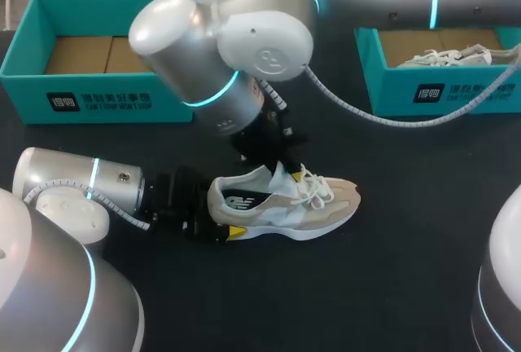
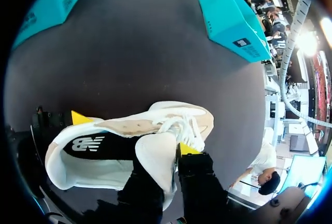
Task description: Take the shoe out of the shoebox, open the shoe tongue, remove and reinsert the insole, then place the shoe into the shoebox
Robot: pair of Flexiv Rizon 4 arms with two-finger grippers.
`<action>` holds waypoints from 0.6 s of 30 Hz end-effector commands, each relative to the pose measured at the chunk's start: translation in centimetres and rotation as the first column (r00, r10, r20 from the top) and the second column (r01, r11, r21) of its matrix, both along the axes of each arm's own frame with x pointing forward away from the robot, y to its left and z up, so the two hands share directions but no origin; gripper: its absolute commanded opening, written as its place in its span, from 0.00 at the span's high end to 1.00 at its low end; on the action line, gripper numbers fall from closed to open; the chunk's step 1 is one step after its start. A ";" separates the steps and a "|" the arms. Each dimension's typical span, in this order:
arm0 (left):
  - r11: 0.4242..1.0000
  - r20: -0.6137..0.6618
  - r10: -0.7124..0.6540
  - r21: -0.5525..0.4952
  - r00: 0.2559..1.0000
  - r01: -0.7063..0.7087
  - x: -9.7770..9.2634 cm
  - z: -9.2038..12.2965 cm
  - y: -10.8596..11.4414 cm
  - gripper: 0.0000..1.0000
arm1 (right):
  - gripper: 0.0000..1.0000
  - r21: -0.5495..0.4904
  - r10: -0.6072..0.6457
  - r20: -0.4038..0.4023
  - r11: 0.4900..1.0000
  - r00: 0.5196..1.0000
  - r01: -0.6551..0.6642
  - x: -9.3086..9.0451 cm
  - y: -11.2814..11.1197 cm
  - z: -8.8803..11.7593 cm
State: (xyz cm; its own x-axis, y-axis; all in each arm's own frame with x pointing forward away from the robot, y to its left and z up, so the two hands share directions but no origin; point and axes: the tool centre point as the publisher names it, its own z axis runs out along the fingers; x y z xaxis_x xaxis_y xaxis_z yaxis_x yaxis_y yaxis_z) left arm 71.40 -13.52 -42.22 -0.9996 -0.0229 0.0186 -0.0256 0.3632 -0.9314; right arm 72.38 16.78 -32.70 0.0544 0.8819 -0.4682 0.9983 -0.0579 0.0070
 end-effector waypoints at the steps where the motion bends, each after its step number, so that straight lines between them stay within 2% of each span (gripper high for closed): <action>1: 1.000 0.000 0.001 0.001 1.000 -0.001 0.0 -0.4 -0.1 1.00 | 1.00 0.134 -0.601 0.307 0.795 0.738 0.592 -0.6 -1.2 -0.2; 9: 1.000 0.000 0.001 0.001 1.000 -0.001 0.0 -0.4 -0.1 1.00 | 1.00 0.179 -0.568 0.280 0.823 0.774 0.539 -0.4 -5.0 -0.6; 14: 1.000 0.000 0.001 0.001 1.000 -0.001 0.0 -0.4 -0.1 1.00 | 1.00 0.177 -0.559 0.282 0.829 0.780 0.531 -0.4 -6.5 -0.6; 18: 1.000 0.000 0.001 0.001 1.000 -0.001 0.0 -0.4 -0.1 1.00 | 1.00 0.184 -0.537 0.269 0.844 0.800 0.504 0.0 -7.2 -1.7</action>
